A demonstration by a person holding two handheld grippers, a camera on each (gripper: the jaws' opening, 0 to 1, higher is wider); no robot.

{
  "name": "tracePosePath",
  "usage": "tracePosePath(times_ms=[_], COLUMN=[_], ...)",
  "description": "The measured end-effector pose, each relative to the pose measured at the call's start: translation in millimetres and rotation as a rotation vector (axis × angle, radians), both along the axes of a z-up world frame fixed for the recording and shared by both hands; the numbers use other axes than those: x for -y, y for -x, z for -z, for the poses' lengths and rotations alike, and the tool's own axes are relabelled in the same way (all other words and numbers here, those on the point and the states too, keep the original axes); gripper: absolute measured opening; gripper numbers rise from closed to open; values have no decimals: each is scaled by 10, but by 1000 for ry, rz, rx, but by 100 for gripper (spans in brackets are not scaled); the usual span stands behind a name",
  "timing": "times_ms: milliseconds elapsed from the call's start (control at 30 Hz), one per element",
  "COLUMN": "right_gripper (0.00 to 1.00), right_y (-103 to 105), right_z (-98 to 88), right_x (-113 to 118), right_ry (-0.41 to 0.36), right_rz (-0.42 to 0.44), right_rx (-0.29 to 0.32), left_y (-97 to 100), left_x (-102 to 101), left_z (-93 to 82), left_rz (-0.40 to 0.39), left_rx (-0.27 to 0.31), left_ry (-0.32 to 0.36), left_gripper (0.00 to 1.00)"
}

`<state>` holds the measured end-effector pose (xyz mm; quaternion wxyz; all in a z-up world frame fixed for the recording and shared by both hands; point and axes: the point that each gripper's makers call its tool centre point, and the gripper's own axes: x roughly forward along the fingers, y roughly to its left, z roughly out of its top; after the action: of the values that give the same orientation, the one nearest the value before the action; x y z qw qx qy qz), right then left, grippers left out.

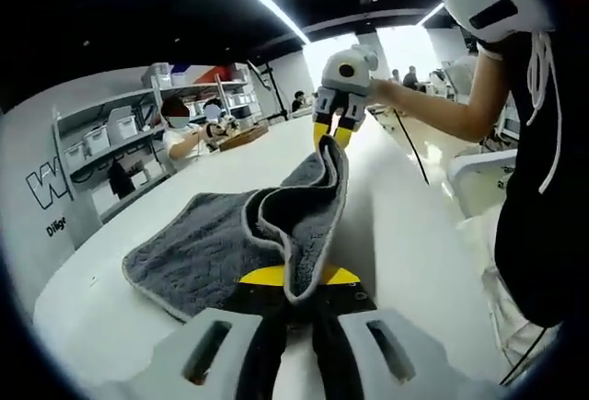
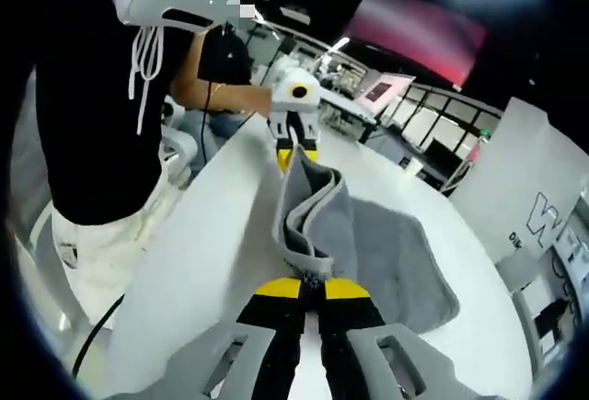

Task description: Open the folded towel by lifting each exposed corner and separating the folded layers until the towel lies flat within the target outline without major curled edges

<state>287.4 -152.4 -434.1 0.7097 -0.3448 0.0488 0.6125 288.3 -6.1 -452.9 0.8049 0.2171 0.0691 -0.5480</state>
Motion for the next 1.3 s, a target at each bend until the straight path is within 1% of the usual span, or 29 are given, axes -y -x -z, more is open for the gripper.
tracePosePath(times_ms=[167,233,367,567,633,767,833,1033,1133,1200,1300], right_gripper=[0,0,0,0,0,0,1,2,2,3,4], right_y=[35,96,156,199,204,235,258,277,288,299,306], right_z=[53,118,226,268,284,356,391,429,422,436,449], right_x=[27,4,-8,-21,-12,-4,-15,-13,-17,-18,-20], right_ry=[-16,-19,-10,-9,-14,-12,-5,-25,-41,-57,-62], right_rz=[8,0,-4,8,21,29,29,48,53,77,81], right_rx=[-31,-58,-81,-96,-111,-135,-140,-169,-177,-212,-210], left_y=[39,41,62,86,94,135,138,143,144,152,165], left_x=[-4,-31,-53,-66,-74,-74,-79,-100,-104,-101,-104], left_z=[28,41,67,91,105,148,158,179,184,198,205], left_rz=[-10,-17,-24,-24,-32,-27,-29,-39,-45,-49,-56], left_rx=[7,-1,-24,-29,-47,-39,-41,-67,-68,-71,-66], left_ry=[-5,0,14,6,3,-21,-22,-6,-4,-3,-3], left_gripper=[6,6,6,6,7,8,8,10,11,13,14])
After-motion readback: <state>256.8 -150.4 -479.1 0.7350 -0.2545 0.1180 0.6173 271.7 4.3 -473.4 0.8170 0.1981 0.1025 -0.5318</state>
